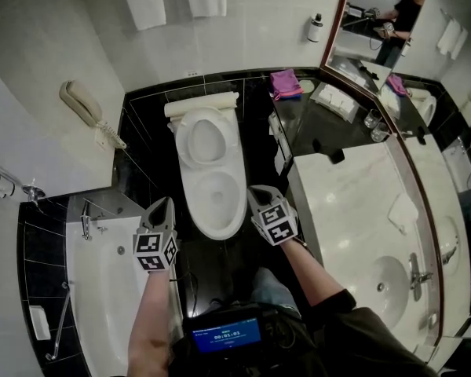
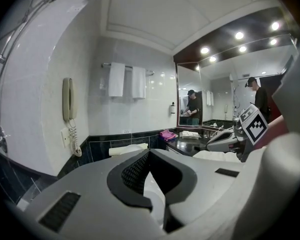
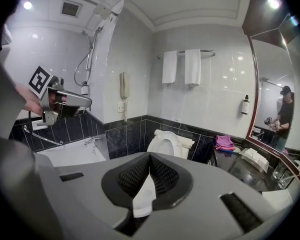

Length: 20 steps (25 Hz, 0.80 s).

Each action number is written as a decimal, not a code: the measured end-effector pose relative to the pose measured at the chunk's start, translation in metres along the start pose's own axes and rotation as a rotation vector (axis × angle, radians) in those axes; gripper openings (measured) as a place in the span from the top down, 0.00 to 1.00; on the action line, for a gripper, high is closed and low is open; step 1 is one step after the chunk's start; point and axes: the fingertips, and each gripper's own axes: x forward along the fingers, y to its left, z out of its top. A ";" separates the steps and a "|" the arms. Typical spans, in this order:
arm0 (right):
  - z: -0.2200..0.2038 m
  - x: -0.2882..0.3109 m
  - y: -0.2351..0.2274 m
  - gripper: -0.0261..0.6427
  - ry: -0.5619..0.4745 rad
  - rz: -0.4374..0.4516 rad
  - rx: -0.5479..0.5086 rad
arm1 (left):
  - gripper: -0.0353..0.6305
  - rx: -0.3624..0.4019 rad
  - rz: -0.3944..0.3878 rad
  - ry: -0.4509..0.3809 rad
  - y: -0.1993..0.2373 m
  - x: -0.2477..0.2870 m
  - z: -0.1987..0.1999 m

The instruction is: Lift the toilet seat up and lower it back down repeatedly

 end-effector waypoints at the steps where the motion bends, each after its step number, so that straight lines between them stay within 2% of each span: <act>1: 0.001 0.003 -0.003 0.93 0.003 0.004 -0.013 | 0.94 -0.002 0.004 0.001 -0.001 0.004 0.001; 7: 0.017 0.043 -0.040 0.93 0.014 0.021 -0.175 | 0.94 0.000 0.042 0.011 -0.001 0.046 0.013; 11: 0.024 0.086 -0.067 0.92 0.028 0.060 -0.284 | 0.94 0.009 0.095 0.029 0.002 0.078 0.019; 13: 0.030 0.106 -0.080 0.85 0.036 0.091 -0.327 | 0.94 0.020 0.122 0.032 0.003 0.093 0.023; 15: 0.038 0.128 -0.092 0.83 0.042 0.111 -0.386 | 0.94 0.033 0.140 0.032 0.003 0.110 0.028; 20: 0.047 0.191 -0.105 0.76 0.091 0.139 -0.545 | 0.94 0.052 0.137 0.046 0.011 0.152 0.028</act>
